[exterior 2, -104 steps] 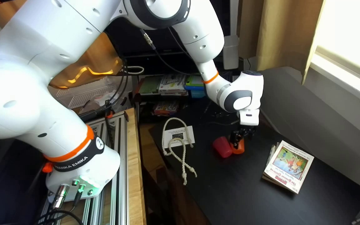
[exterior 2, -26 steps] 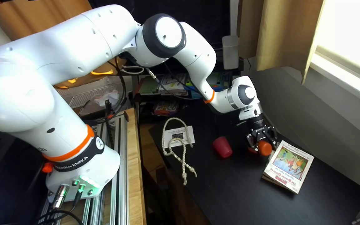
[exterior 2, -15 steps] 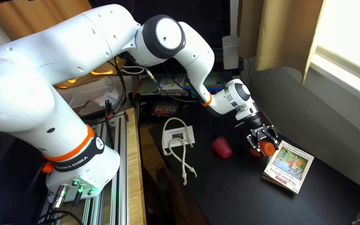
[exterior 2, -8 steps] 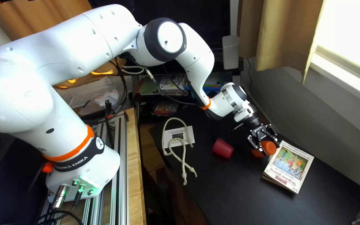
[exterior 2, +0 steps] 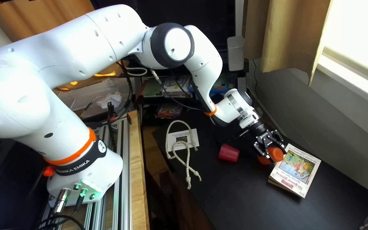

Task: Lay the pink cup on its side, then lay the orange cup on its side and turn the orange cup upside down then the pink cup

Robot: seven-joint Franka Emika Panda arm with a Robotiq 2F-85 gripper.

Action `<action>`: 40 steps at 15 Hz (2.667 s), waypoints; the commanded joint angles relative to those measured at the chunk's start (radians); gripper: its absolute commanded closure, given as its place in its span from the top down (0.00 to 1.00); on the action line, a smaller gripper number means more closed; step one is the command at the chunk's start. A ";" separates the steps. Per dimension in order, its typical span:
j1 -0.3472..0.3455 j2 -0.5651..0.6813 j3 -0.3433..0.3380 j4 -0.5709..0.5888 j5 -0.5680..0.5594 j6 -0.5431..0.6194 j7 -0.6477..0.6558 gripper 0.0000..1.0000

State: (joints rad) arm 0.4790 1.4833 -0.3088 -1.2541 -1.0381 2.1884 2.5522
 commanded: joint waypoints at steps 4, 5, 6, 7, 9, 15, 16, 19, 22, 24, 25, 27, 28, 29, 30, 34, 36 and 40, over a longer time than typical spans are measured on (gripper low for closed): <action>-0.066 0.007 0.079 0.019 -0.092 -0.054 0.029 0.43; -0.071 0.007 0.085 0.021 -0.098 -0.058 0.030 0.69; -0.076 0.007 0.091 0.024 -0.103 -0.061 0.029 0.77; -0.079 0.006 0.094 0.026 -0.109 -0.064 0.030 0.91; -0.085 0.006 0.103 0.031 -0.116 -0.068 0.029 1.00; -0.115 0.007 0.141 0.069 -0.097 -0.083 -0.015 1.00; -0.127 0.009 0.154 0.086 -0.085 -0.078 -0.034 1.00; -0.145 -0.017 0.171 0.086 -0.026 -0.067 -0.083 1.00; -0.174 -0.060 0.210 0.063 0.048 -0.099 -0.175 1.00; -0.197 -0.095 0.239 0.041 0.094 -0.110 -0.259 1.00; -0.205 -0.110 0.251 0.035 0.114 -0.118 -0.288 1.00; -0.226 -0.141 0.277 0.023 0.165 -0.150 -0.331 1.00; -0.236 -0.157 0.285 0.013 0.180 -0.154 -0.351 1.00; -0.248 -0.172 0.297 0.004 0.196 -0.156 -0.371 1.00; -0.265 -0.196 0.312 -0.022 0.199 -0.120 -0.400 1.00; -0.339 -0.277 0.384 -0.121 0.211 0.014 -0.510 1.00; -0.384 -0.312 0.422 -0.181 0.217 0.077 -0.560 1.00; -0.426 -0.377 0.420 -0.324 0.349 0.227 -0.710 1.00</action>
State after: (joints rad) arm 0.0873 1.1843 0.1142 -1.4255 -0.8049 2.3021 1.9568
